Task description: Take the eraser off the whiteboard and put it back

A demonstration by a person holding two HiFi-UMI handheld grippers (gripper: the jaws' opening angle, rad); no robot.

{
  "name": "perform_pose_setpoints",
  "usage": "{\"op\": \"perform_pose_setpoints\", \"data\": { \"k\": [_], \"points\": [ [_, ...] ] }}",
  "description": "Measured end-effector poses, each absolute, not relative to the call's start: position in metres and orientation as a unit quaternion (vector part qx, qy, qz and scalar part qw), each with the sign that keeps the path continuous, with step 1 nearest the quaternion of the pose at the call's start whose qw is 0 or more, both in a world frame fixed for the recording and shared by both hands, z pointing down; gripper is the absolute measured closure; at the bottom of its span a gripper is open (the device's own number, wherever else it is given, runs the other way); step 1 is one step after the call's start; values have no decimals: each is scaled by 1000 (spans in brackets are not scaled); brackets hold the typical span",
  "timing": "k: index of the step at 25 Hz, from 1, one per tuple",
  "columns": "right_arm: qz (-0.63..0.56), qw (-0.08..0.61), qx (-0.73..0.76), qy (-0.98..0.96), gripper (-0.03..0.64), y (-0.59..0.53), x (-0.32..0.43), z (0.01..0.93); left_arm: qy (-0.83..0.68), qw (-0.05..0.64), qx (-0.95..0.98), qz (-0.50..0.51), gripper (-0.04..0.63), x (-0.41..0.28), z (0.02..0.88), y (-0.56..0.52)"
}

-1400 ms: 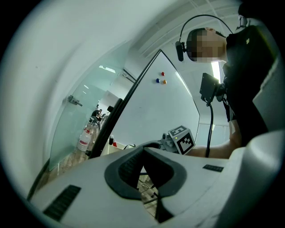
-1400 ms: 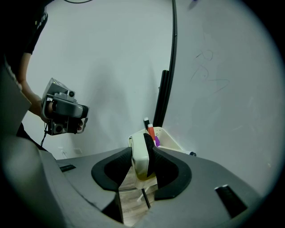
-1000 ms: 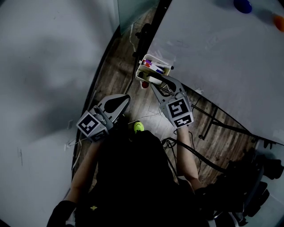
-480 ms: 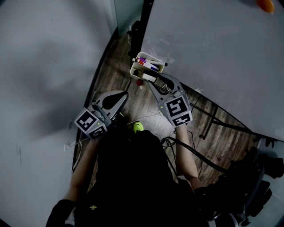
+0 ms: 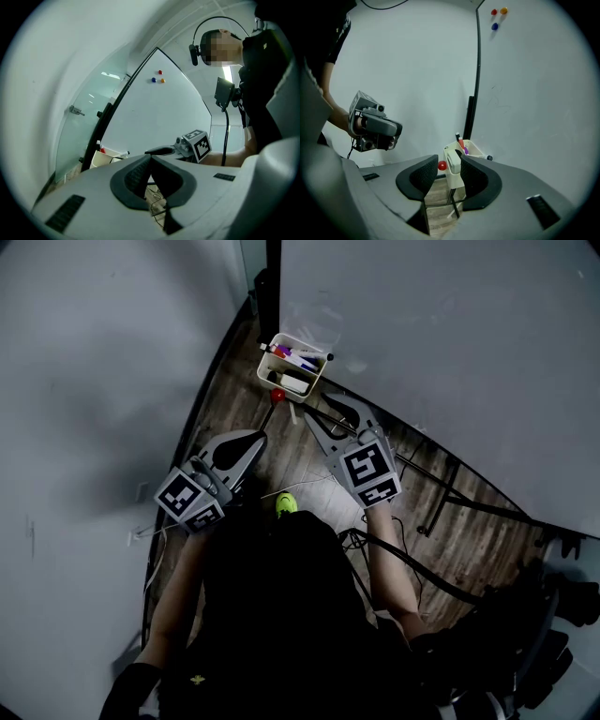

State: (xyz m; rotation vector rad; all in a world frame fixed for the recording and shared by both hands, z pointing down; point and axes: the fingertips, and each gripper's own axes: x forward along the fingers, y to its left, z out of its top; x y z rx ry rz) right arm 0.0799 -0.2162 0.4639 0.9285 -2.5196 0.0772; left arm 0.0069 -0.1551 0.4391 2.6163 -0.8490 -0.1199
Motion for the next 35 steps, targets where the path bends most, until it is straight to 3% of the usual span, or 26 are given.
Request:
{"op": "perform_pose_setpoints", "data": {
  "k": [16,35],
  "points": [
    [42,217,310,-925,462,-170,74,469,-353,205,912,-33,569,-16,449,-106],
    [37,212,361,-908,462,-93,41,451,-301,191,934,-37,569,-54,436,-40]
  ]
}}
